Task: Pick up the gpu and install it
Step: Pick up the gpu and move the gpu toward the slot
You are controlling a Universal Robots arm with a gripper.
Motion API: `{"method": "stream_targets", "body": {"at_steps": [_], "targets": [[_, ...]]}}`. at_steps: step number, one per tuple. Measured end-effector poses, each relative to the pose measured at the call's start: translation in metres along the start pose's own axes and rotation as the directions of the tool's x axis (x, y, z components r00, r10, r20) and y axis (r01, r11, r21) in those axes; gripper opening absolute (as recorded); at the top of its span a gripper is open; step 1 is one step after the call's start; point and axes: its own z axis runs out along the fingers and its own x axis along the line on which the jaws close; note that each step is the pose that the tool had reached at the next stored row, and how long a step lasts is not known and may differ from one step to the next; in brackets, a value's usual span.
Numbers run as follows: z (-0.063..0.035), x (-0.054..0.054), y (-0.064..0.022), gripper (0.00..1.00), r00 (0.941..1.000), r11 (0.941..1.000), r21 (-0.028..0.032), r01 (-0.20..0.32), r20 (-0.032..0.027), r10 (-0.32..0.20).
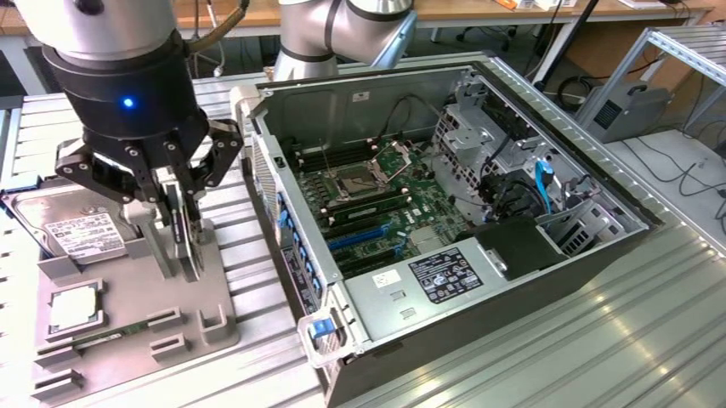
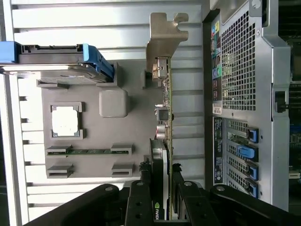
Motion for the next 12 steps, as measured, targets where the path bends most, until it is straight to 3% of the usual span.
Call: {"method": "stream_targets", "body": {"at_steps": [3,7,9,12], "targets": [[-0.0168,0.000,0.0002,0.27,1.0000,1.0000,0.0074,0.000,0.0004,0.000],[-0.0289,-0.001,0.0005,0.27,1.0000,0.9999,0.0126,0.000,0.0005,0.000],[-0.0409,-0.001,0.0007,0.27,1.0000,0.9998,0.0185,0.000,0.0007,0.000],[-0.0489,-0.001,0.0010,0.27,1.0000,0.9997,0.0233,0.001,0.0010,-0.001]]}}
